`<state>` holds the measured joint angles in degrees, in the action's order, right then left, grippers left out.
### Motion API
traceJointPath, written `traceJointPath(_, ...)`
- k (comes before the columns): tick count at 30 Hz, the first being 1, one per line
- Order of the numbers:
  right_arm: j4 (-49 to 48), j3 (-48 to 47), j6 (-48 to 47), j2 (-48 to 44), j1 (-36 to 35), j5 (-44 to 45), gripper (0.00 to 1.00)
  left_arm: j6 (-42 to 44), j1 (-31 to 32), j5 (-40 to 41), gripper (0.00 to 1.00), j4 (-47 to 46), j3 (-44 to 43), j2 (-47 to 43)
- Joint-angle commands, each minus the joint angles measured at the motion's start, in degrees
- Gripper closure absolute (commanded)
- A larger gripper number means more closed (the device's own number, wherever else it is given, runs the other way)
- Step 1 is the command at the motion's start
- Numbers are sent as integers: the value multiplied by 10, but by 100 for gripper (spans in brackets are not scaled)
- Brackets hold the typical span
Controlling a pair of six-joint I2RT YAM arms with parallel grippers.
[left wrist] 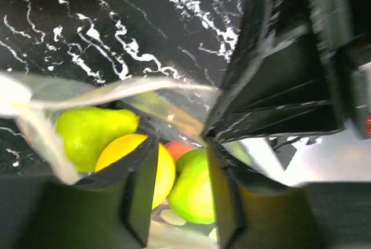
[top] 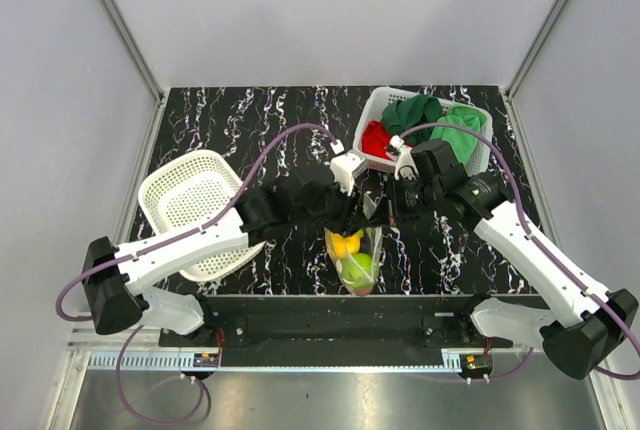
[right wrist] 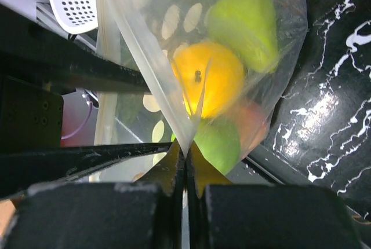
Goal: Open the zip-top bag and remove the fake food
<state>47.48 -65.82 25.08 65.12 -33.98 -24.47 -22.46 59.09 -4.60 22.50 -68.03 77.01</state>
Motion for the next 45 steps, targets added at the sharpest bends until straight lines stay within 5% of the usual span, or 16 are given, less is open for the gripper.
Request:
traceJointPath(1,-37,-11,9,-25,-4,-32,100,16,24,59,50,-2,31,11)
traceJointPath(6,-35,-1,4,-30,-4,-37,100,12,53,105,45,13,57,23)
traceJointPath(15,-36,17,-5,-32,-4,-51,100,5,73,165,12,40,76,17)
traceJointPath(21,-38,30,-11,-26,-4,-56,100,-7,87,153,18,26,99,6)
traceJointPath(32,-20,37,-42,-27,-4,-79,100,-8,88,-61,14,-55,138,-65)
traceJointPath(45,-18,44,-42,-35,-4,-91,100,5,142,-12,15,-70,140,8)
